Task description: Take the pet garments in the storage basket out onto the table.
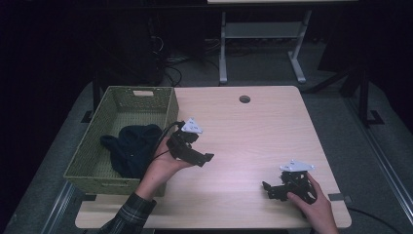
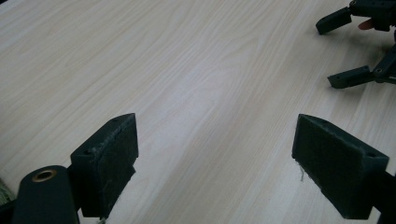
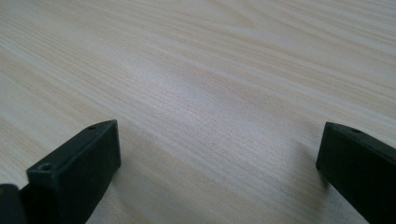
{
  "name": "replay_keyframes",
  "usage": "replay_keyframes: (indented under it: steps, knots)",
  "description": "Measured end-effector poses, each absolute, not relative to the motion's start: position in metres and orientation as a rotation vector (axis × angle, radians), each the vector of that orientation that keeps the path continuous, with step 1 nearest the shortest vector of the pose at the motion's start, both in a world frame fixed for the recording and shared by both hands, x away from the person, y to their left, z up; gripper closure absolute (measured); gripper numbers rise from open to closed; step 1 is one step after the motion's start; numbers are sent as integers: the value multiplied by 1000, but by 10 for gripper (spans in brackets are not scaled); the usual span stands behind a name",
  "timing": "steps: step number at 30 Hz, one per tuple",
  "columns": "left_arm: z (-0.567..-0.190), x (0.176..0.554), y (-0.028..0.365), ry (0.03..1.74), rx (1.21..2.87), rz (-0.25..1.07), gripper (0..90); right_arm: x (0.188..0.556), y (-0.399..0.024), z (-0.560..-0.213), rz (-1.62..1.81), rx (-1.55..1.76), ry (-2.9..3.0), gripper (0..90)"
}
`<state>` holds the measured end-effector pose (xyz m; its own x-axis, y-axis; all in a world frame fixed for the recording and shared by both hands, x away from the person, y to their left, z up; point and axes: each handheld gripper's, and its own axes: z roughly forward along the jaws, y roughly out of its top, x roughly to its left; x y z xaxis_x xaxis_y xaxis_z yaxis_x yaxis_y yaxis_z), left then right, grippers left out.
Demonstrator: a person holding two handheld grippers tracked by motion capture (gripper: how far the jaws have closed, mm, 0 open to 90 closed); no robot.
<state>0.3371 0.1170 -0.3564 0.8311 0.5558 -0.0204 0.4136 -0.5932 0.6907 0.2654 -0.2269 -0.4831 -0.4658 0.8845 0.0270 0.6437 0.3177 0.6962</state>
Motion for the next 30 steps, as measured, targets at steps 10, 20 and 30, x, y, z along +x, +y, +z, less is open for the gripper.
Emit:
replay_keyframes:
  steps: [10,20,30]
  knots:
    - [-351,342,132,703,2288,238,141,266,-227,-483,926,1360,2231,0]
    - [-342,343,151,708,2268,246,140,266,-227,-483,927,1359,2231,0]
    - [-331,344,175,743,2226,276,139,266,-227,-483,927,1358,2231,0]
